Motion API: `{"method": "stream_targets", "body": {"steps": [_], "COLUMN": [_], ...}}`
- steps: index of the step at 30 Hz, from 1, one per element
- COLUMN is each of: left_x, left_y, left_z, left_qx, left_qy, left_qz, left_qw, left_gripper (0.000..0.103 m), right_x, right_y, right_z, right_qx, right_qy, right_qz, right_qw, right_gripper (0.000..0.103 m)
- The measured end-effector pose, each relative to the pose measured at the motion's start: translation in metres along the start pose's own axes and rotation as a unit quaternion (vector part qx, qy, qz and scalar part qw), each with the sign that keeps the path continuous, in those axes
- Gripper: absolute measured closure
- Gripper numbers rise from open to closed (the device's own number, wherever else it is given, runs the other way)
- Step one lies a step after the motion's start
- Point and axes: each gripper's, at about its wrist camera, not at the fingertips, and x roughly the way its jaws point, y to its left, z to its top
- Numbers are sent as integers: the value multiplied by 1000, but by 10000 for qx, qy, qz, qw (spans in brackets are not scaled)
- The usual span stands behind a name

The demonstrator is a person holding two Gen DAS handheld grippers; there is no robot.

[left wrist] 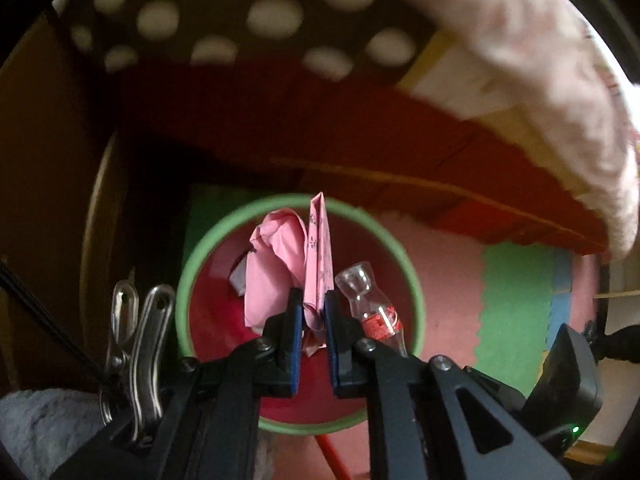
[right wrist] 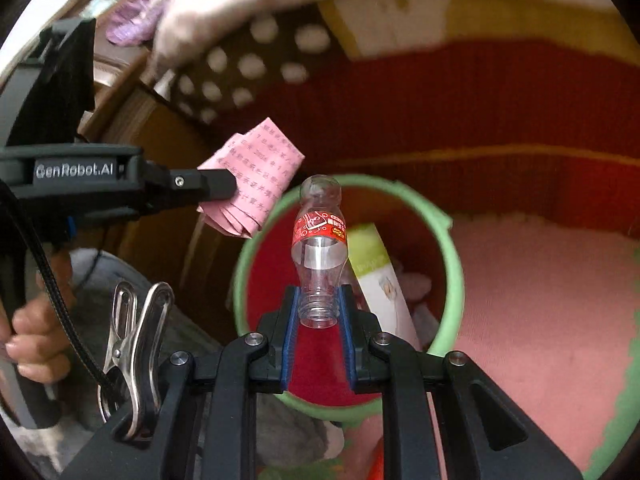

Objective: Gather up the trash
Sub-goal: 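Carry the bottle in the right gripper over the bin while the left carries the pink paper, then lower both grippers into the bin and open them to drop bottle and paper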

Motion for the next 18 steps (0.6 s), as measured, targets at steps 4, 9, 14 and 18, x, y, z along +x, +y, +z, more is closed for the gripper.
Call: {"method": "stream_targets", "body": {"steps": [4,9,14,18], "left_x": [21,45,64,69], "left_y": [6,8,14,13], "left_z": [8,21,30,36], "left_qx": [-161,-329,-455,-450], "left_qy": [372,771,918,869], "left_qz": [-80,35,182,308], "left_qw": [9991,9965,9946,9947], "left_gripper": [91,89,89,89], "right_x": [36,69,93,108], "right_y": [-11,-18,-20,-13], "right_z": [-8,-7,0,4], "right_qx": [62,121,124,-55], "right_qy": [357,629,727,765], "right_qz": [-118,-73,-47,-130], "right_qw": [9993,9979,9973,9970], "right_gripper": [83,83,83,83]}}
